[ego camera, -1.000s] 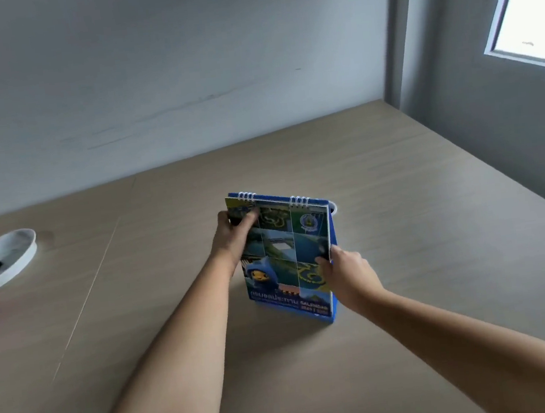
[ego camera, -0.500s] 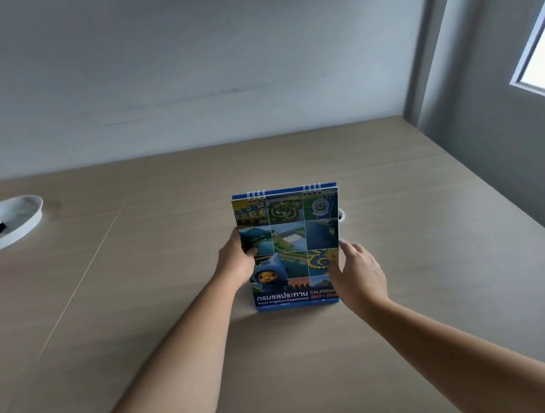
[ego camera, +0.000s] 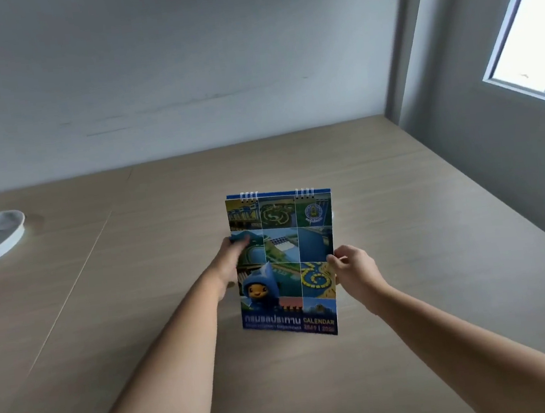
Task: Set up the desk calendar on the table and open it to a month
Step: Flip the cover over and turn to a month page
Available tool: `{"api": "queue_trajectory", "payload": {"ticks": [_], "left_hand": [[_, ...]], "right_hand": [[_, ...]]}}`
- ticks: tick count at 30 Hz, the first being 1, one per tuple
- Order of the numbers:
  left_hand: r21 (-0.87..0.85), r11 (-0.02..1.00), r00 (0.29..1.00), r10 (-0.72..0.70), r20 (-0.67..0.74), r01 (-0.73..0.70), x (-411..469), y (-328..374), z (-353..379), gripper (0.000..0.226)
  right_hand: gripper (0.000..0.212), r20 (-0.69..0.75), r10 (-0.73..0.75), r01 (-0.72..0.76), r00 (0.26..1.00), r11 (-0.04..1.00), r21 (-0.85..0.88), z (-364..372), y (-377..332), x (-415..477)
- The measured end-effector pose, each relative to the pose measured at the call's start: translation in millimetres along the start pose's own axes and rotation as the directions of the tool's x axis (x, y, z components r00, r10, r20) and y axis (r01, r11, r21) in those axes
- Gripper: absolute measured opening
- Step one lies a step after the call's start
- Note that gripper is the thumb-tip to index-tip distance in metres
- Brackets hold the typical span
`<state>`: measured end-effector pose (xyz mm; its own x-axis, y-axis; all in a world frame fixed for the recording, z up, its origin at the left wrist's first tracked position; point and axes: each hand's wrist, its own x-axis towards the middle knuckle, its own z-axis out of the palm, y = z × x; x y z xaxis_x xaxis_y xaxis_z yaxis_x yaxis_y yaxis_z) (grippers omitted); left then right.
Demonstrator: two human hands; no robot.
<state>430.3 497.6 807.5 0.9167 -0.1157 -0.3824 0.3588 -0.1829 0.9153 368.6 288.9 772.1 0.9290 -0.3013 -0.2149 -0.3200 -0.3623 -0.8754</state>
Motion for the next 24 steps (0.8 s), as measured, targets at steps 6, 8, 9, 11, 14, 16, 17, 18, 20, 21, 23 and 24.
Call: {"api": "queue_trajectory", "payload": {"ticks": [6,8,9,11,14,16,17,18,20,21,23,24], "left_hand": [[-0.391,0.92,0.998,0.05,0.037,-0.031,7.8,7.2,-22.4,0.057],[-0.237,0.967,0.995,0.09,-0.039,-0.097,5.7,14.1,-19.9,0.033],[-0.195,0.976,0.994,0.087,-0.065,-0.098,4.2,17.5,-18.1,0.024],[-0.159,0.986,0.998,0.05,-0.036,-0.055,5.6,20.7,-13.4,0.015],[-0.067,0.995,0.997,0.074,-0.029,-0.076,6.0,25.1,-5.1,0.029],[0.002,0.994,0.993,0.108,-0.041,-0.109,7.0,23.8,-2.1,0.027],[0.027,0.991,0.99,0.133,-0.049,-0.132,6.7,23.6,-1.2,0.025],[0.047,0.986,0.985,0.163,-0.06,-0.161,7.4,22.6,-0.7,0.023],[0.075,0.977,0.971,0.208,-0.121,-0.2,10.9,20.1,-0.7,0.017],[0.106,0.971,0.963,0.23,-0.143,-0.216,10.9,19.8,-0.3,0.014],[0.166,0.957,0.948,0.267,-0.176,-0.239,13.4,17.4,-0.4,0.01],[0.187,0.951,0.941,0.279,-0.189,-0.245,14.8,15.7,-0.2,0.009]], "right_hand": [[0.033,0.199,-0.192,0.062,0.961,0.85,0.523,-48.5,-24.7,-28.7],[0.049,0.153,-0.288,0.155,0.945,0.811,0.564,-62.1,-47.5,-37.6],[0.055,0.078,-0.32,0.223,0.944,0.794,0.565,-66.4,-62.9,-38.2],[0.045,-0.049,-0.432,0.39,0.901,0.753,0.531,-71.1,-94.7,-32.3],[0.031,-0.013,-0.488,0.463,0.873,0.818,0.341,-67.8,-127.8,-6.4],[0.032,0.107,-0.441,0.412,0.891,0.885,0.216,-61.1,-132.9,18.6],[0.032,0.132,-0.418,0.401,0.899,0.906,0.138,-56.8,-130.0,30.5],[0.028,0.119,-0.403,0.399,0.907,0.915,0.059,-53.1,-125.3,39.4],[0.015,0.034,-0.381,0.382,0.924,0.924,-0.008,-46.0,-110.9,50.7],[0.011,0.006,-0.363,0.363,0.932,0.932,0.011,-42.8,-103.6,52.4],[0.013,-0.009,-0.327,0.327,0.945,0.942,0.081,-37.2,-90.6,51.3],[0.02,-0.009,-0.31,0.309,0.951,0.946,0.1,-34.3,-84.0,50.5]]}}
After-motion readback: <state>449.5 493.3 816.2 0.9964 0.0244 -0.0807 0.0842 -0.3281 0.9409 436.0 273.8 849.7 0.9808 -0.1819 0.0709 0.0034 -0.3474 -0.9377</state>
